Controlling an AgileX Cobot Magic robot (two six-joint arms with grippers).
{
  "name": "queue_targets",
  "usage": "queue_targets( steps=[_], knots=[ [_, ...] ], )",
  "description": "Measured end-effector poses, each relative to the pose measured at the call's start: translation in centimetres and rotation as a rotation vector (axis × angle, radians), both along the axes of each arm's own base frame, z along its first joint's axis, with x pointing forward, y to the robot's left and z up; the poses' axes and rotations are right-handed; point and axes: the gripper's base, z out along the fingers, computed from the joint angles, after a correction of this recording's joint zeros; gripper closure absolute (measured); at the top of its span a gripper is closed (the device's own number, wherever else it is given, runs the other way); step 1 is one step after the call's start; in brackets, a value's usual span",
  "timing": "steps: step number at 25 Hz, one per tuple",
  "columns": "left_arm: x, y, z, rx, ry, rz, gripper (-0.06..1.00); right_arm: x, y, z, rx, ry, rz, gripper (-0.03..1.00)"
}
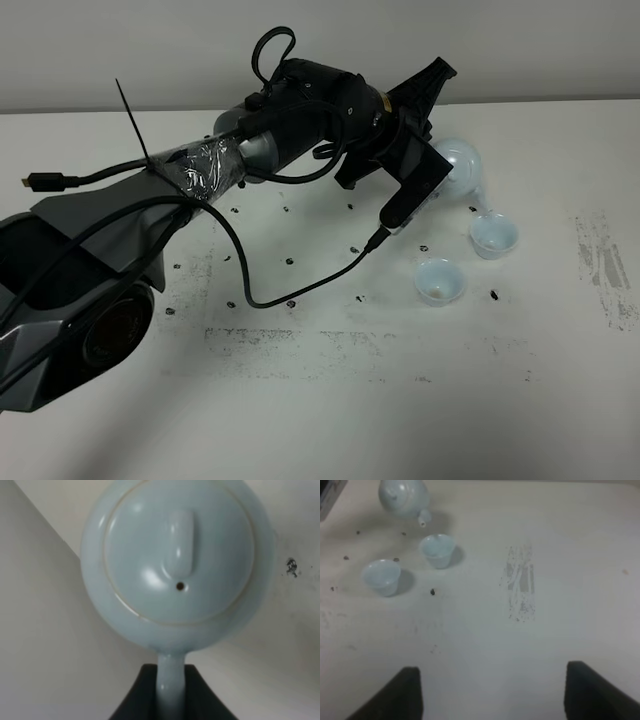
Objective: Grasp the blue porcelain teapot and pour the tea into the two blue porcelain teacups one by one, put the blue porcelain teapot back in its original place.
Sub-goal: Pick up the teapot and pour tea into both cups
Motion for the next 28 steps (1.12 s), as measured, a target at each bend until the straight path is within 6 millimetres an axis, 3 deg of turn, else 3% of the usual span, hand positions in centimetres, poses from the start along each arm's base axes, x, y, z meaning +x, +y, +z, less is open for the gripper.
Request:
queue_targets(
  steps=[28],
  knots=[
    [0.08, -0.47, 0.36, 0.001, -0.074, -0.019, 0.89, 0.0, 0.0, 0.0, 0.0, 0.0, 0.0, 0.39]
  ],
)
